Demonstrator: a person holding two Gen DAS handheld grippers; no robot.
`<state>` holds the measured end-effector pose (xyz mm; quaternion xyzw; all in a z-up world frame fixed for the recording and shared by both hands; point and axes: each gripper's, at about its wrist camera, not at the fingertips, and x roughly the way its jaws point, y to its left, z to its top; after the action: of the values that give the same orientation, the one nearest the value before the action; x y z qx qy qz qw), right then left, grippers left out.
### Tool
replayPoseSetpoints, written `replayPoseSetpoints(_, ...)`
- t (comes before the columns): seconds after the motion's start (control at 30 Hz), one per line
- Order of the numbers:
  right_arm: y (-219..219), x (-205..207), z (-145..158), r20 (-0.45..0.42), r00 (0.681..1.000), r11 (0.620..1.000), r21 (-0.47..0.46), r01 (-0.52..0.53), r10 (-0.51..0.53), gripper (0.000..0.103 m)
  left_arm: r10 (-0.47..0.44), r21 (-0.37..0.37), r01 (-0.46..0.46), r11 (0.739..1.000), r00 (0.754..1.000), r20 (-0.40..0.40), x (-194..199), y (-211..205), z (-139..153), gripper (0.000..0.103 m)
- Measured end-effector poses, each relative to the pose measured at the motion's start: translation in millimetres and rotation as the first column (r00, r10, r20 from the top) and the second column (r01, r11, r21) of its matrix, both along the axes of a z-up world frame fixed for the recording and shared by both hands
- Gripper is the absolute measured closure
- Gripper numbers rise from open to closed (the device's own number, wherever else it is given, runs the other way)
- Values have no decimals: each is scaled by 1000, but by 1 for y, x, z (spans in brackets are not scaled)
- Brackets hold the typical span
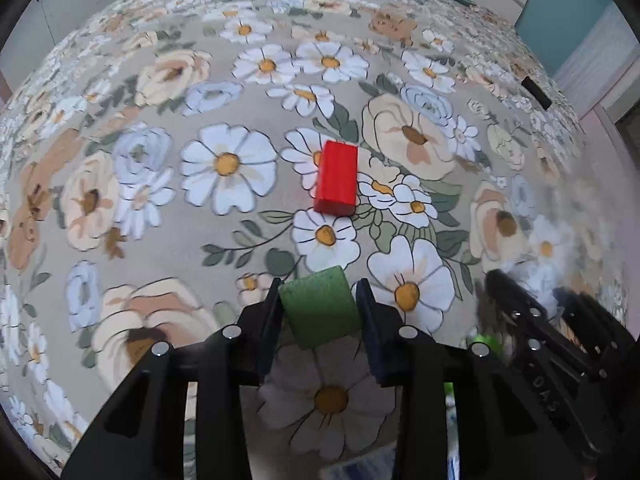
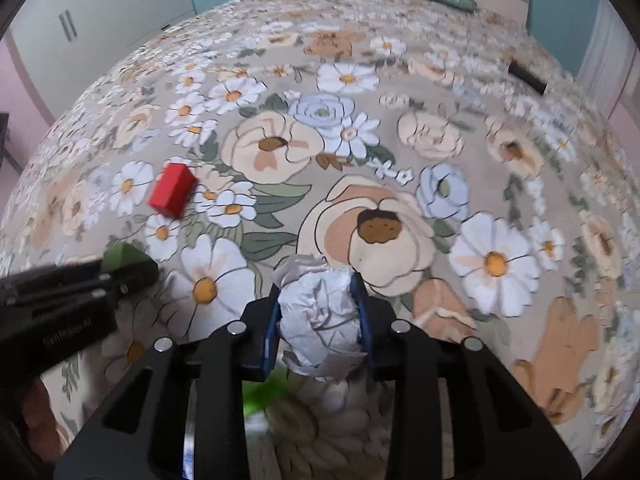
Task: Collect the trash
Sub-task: 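Grasp the green sponge with the left tool while the right tool grasps the crumpled paper ball, then carry the sponge and paper ball with both tools over the lined bowl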
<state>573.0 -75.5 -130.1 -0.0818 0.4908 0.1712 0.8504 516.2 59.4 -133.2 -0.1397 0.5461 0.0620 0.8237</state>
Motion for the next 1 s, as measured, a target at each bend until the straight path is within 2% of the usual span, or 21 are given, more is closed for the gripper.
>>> replayPoseSetpoints(0.2,-11,-43,54,80,997,1000,-6,-20,20,69,-66,63,62,996,996,67,-37,-4,47,64)
replayPoseSetpoints(0.3,-17,-68,81,120,992,1000,-6,-27,27,69,-116,120,101,988,986,122,-65,-10,80,64)
replayPoseSetpoints(0.4,-25,-103,114,162,986,999,-13,-31,32,69,-162,145,140,980,974,156,-91,-17,107,64)
replayPoseSetpoints(0.57,-37,-159,155,223,974,999,-44,-29,38,69,-235,201,191,961,946,222,-147,-26,151,64)
replayPoseSetpoints(0.7,-45,-207,183,277,959,997,-72,-39,57,69,-305,303,218,928,911,278,-194,-36,180,64)
replayPoseSetpoints(1.0,-60,-303,240,352,934,996,-81,-30,56,69,-360,347,236,908,862,355,-278,-46,227,64)
